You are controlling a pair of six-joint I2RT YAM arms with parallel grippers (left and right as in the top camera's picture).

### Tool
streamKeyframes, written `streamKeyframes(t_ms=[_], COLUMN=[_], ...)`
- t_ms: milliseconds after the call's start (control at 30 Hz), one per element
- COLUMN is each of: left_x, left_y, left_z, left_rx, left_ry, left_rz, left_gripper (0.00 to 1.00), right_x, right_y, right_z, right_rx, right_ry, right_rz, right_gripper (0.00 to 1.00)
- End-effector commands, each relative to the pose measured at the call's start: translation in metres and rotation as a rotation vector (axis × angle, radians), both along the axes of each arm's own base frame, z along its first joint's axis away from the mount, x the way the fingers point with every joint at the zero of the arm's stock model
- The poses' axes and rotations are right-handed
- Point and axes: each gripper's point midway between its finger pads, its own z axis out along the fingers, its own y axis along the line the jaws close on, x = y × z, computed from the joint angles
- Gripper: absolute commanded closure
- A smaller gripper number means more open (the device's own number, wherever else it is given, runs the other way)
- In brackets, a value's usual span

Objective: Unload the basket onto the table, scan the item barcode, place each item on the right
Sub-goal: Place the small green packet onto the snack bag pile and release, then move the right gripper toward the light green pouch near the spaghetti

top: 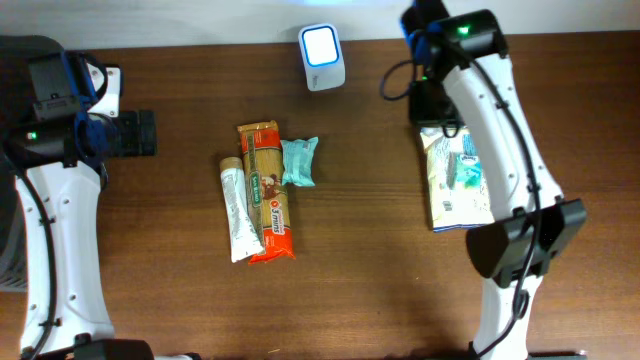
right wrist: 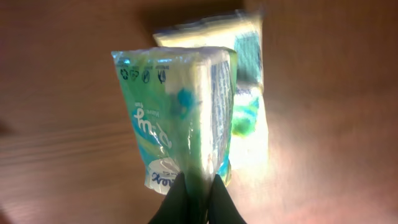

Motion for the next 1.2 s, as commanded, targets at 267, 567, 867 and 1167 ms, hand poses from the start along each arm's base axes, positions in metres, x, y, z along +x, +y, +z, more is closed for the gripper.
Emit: streamKeyframes(t_ms=[267, 567, 867, 1167], left_x=[0.000, 0.000, 0.000, 0.000], left_y=[0.002, 0.002, 0.002, 0.002], left_z=[0.010, 0.010, 0.010, 0.010], left_rx=[0.015, 0.015, 0.015, 0.015], left_ry=[-0.023, -0.022, -0.023, -0.022], left_rz=[-0.003, -0.003, -0.003, -0.003], left_gripper=[0.01, 0.01, 0.01, 0.01], right_x=[0.014, 0.041, 0.042, 0.012], right_y=[-0.092, -0.029, 0.138, 0.260], right_z=[-0.121, -0.038, -0.034, -0.110], right_rx=[0.205, 0.385, 0.636, 0.725], right_ry=[0.069, -0.048, -0.080, -0.093], right_rz=[-0.219, -0.014, 0.225, 0.260], right_gripper=[0.51, 0.39, 0.16, 0.01])
